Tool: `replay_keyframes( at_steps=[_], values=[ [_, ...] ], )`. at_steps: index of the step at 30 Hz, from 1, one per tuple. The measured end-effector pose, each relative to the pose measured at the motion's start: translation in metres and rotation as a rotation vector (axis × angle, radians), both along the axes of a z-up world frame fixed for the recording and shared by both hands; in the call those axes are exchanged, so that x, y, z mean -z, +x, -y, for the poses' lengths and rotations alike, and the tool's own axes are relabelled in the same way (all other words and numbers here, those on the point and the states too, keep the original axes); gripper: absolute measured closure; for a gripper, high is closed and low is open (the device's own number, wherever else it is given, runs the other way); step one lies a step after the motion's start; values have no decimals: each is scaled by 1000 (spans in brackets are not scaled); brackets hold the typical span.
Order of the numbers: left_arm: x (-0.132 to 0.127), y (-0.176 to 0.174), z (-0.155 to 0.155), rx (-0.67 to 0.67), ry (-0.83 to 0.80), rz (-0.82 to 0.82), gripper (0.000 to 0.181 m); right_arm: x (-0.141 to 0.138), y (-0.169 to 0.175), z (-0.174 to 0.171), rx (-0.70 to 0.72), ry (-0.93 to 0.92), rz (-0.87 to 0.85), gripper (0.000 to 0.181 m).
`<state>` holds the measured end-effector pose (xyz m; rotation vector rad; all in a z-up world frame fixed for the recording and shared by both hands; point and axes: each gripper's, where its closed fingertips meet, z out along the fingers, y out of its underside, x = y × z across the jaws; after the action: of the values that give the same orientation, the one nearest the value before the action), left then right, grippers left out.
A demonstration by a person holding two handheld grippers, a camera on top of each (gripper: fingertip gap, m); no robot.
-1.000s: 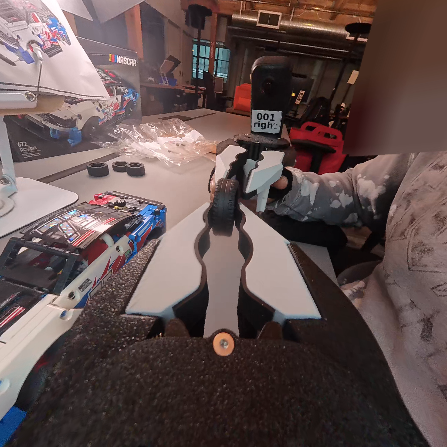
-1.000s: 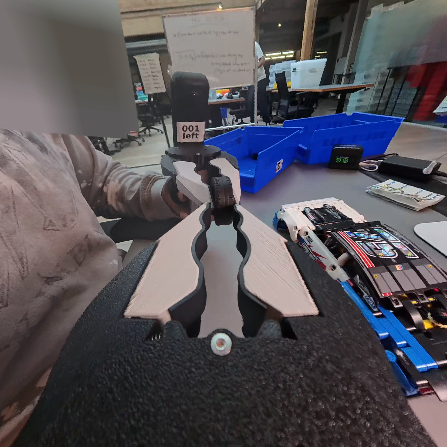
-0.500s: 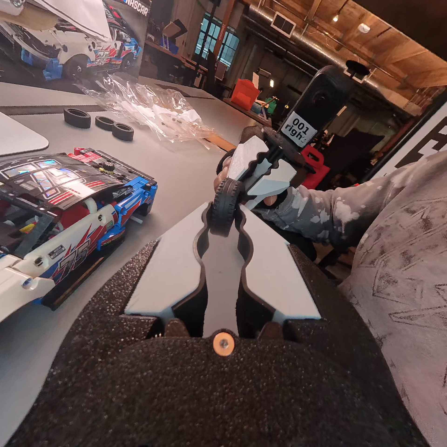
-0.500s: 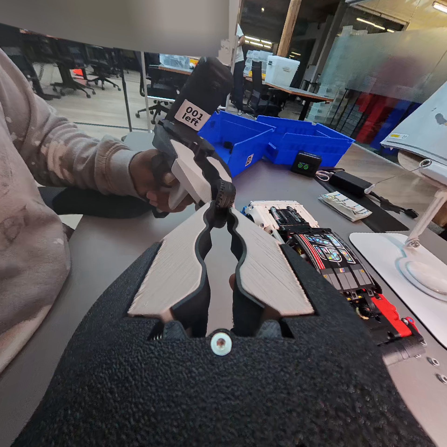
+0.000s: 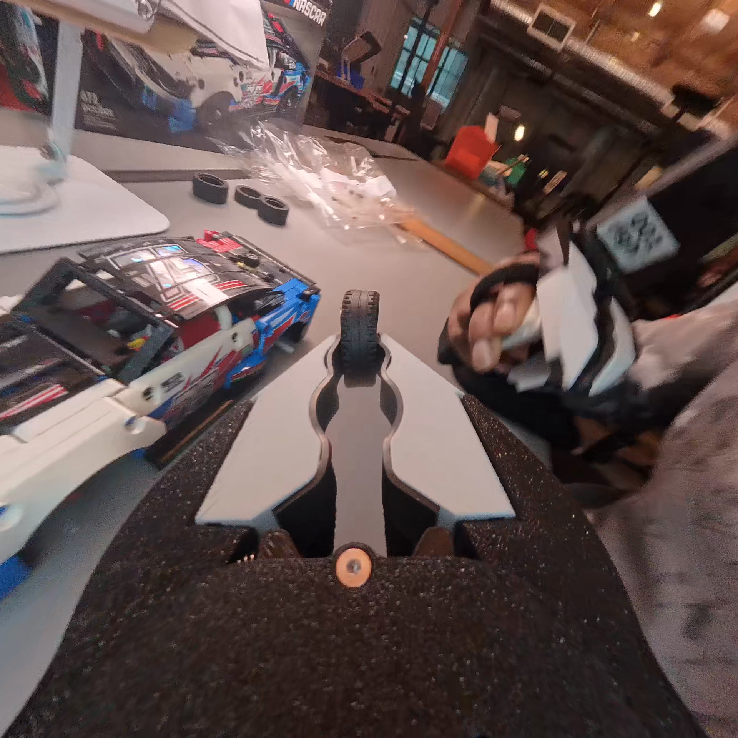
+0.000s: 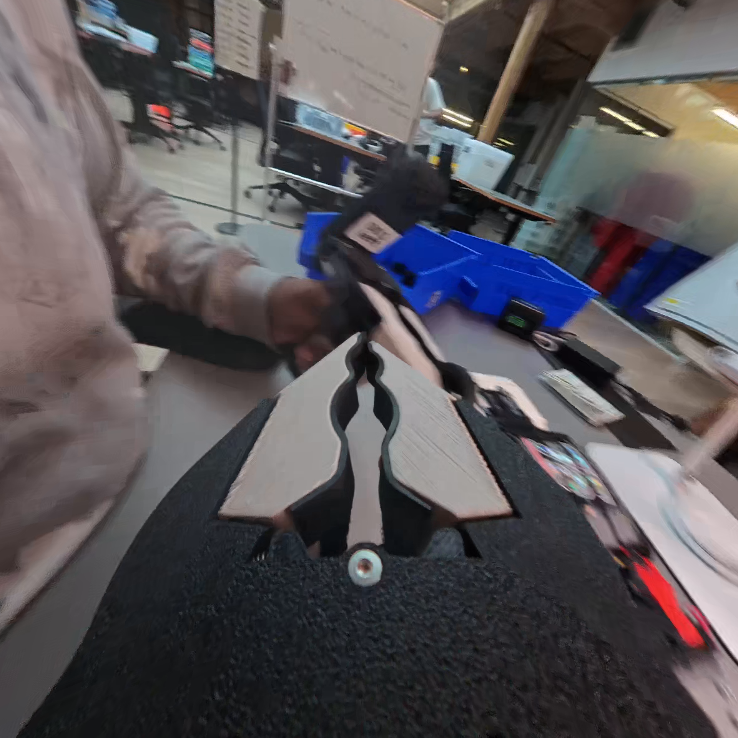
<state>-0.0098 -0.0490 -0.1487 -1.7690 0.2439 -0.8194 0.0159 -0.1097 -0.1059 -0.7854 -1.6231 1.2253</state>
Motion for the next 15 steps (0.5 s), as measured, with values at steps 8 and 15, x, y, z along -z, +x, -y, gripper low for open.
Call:
replay_keyframes(
  at_steps=[8, 15],
  values=[
    [-26, 5, 8, 1, 254, -242, 168, -15, -1, -20, 95, 71, -103, 181],
    [-31, 20, 23, -3, 567, -621, 168, 0, -2, -33, 64, -65, 0, 140]
  ],
)
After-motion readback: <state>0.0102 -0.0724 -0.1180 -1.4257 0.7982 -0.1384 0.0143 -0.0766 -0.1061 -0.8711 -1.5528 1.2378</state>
